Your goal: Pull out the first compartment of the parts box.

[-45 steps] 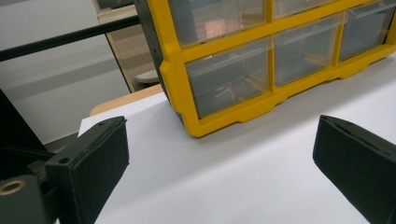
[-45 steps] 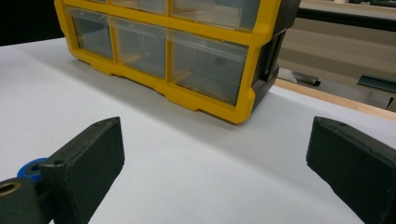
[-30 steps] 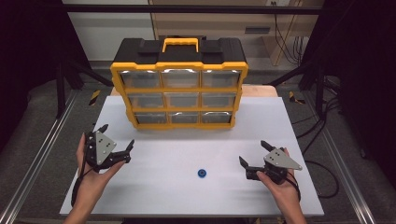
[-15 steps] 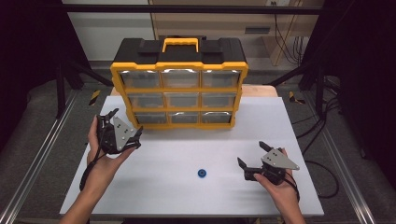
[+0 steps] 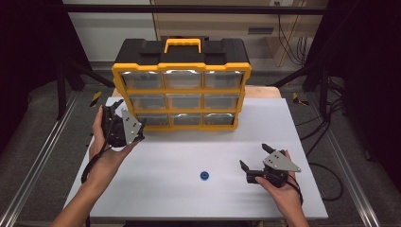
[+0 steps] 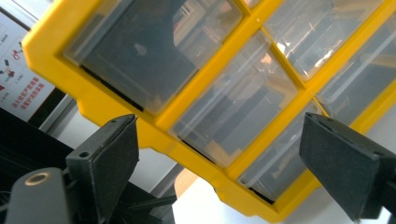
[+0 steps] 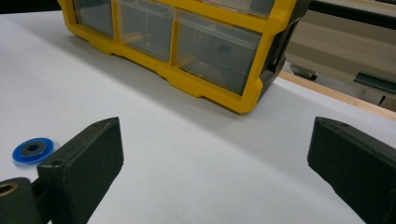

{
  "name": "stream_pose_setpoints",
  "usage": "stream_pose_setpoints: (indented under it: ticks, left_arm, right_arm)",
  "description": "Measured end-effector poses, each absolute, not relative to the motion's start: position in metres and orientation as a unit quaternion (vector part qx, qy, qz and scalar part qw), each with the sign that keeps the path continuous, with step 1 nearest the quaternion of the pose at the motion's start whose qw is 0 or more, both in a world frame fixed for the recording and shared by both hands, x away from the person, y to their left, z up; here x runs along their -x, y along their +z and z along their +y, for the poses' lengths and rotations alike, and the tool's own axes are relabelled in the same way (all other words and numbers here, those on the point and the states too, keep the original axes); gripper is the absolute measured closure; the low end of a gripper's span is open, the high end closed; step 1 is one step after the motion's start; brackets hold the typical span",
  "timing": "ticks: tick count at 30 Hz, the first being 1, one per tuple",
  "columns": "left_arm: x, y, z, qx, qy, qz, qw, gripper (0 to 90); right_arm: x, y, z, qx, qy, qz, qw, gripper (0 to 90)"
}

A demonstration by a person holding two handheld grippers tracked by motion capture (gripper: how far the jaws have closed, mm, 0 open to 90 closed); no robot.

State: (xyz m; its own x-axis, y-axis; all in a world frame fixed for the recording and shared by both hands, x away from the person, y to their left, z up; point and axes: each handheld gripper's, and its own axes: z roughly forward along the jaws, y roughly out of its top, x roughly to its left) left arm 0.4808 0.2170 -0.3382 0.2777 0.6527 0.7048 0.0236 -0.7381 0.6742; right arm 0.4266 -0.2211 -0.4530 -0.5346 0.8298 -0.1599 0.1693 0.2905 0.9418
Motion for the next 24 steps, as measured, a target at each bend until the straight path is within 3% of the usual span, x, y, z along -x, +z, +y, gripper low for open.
stream_pose_setpoints:
  ticks: [14,24]
  left_arm:
    - [-0.489,-0.317,0.209,-0.74,0.58,0.207,0.27,15.3]
    - [-0.495,-0.308,0.213,-0.733,0.619,0.166,0.229,20.2]
  right_arm:
    - [-0.426,-0.453,-0.22,-0.34,0.482,0.732,0.341,4.0]
    - [-0.426,-0.454,-0.218,-0.338,0.477,0.737,0.339,4.0]
